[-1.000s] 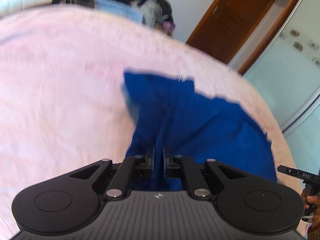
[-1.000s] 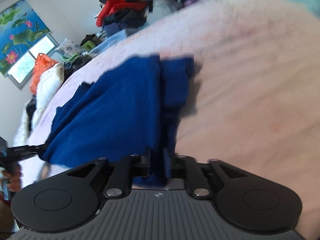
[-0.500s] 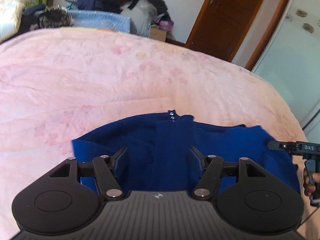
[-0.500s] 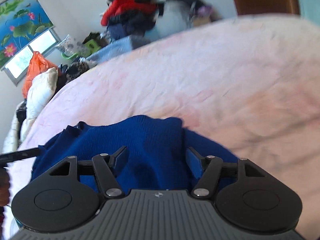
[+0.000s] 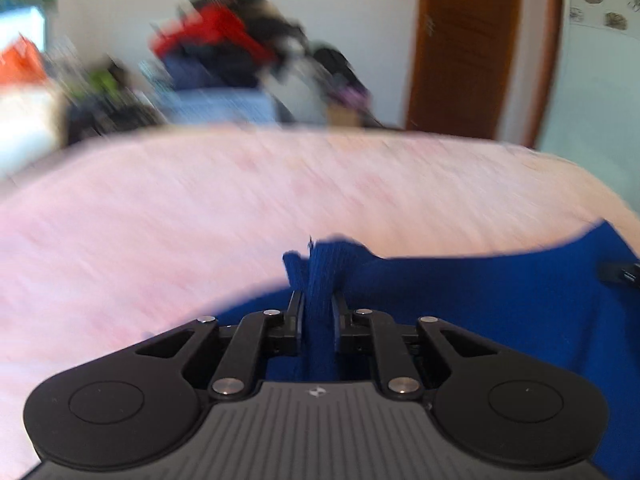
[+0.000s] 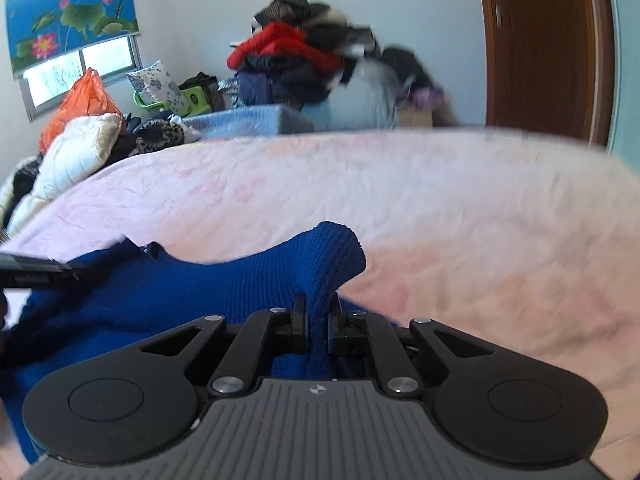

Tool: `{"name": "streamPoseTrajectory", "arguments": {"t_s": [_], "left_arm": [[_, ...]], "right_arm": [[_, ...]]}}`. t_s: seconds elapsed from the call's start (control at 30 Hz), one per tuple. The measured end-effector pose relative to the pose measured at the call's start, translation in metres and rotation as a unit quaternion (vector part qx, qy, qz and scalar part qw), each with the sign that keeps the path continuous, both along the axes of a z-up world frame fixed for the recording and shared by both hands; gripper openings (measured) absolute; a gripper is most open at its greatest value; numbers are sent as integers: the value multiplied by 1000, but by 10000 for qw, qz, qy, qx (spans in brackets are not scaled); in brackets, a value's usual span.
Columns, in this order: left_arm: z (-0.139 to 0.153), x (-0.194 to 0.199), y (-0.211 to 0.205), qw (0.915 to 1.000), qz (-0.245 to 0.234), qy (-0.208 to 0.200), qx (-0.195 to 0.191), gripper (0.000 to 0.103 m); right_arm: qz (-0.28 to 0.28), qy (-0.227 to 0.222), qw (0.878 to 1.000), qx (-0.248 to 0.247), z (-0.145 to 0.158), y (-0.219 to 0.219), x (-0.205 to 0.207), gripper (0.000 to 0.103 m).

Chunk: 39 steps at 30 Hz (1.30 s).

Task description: Fold small clothes

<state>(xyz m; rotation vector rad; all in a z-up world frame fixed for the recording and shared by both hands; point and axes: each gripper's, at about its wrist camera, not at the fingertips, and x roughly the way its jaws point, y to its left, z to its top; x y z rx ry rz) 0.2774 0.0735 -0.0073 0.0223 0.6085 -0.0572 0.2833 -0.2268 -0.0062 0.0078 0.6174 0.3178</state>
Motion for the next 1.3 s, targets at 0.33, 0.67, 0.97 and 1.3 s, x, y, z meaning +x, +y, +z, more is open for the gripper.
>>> {"name": "streamPoseTrajectory", "arguments": {"t_s": [0.33, 0.67, 0.97, 1.3], "left_arm": [[2, -29, 4, 9991, -103, 373, 196, 17], [-19, -68, -3, 9974, -171, 657, 239, 63], [-12, -98, -17, 9977, 119, 628, 239, 64], [-19, -129, -38, 9977, 199, 533, 367, 76]], "right_arm": [[-681, -179, 9975, -74, 1, 0, -21, 53], [109, 620, 9980, -36, -23, 28, -62, 77], [111, 727, 9973, -77, -28, 32, -91, 92], [-27, 654, 9978, 108, -32, 45, -117, 102]]}}
